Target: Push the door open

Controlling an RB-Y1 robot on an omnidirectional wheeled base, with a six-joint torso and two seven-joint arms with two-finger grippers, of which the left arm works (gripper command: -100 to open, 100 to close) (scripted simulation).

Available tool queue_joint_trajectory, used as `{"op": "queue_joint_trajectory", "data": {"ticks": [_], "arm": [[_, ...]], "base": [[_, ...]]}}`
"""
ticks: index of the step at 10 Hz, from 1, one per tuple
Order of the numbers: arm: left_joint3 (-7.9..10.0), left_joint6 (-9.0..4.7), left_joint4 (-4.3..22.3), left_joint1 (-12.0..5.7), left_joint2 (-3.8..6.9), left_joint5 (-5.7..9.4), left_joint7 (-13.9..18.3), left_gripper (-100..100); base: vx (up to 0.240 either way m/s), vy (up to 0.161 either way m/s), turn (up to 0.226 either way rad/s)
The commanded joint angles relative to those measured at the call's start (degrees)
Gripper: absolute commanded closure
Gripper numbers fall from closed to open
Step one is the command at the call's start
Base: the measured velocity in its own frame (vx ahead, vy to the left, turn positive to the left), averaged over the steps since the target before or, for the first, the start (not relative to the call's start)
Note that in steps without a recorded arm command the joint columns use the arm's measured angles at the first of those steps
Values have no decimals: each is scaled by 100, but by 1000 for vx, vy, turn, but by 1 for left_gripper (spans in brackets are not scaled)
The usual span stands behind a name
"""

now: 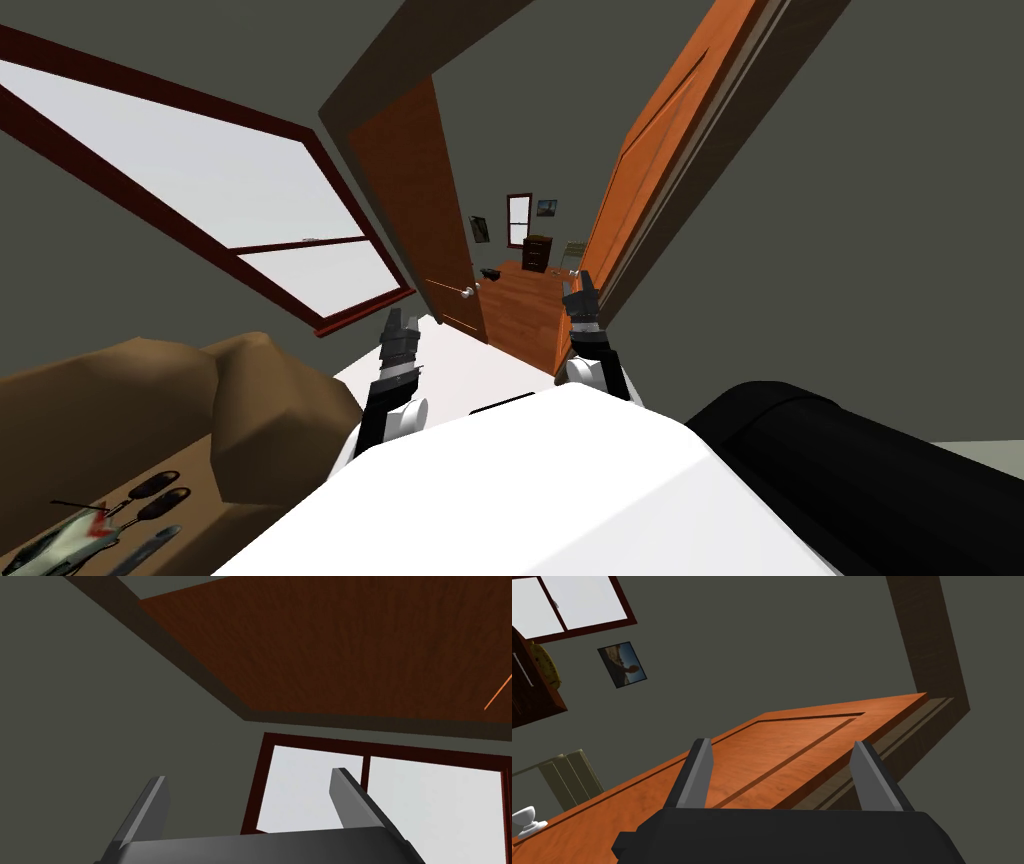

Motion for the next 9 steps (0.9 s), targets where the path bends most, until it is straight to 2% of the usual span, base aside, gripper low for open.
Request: {"op": "queue_joint_trajectory", "data": {"ticks": [1, 4, 5, 7, 8, 9], "arm": [[-39, -51, 192, -43, 53, 20, -274, -100], [-113, -171, 605, -143, 154, 61, -755, -100], [-113, -171, 605, -143, 154, 61, -797, -100], [-166, -257, 904, -216, 221, 90, -1152, -100], [-166, -257, 904, -216, 221, 90, -1176, -100], [-193, -301, 1056, -253, 254, 105, -1369, -100]], "base": [[81, 64, -103], [84, 68, -108], [53, 64, -53], [52, 62, -106], [55, 56, -47], [50, 52, -82]]}}
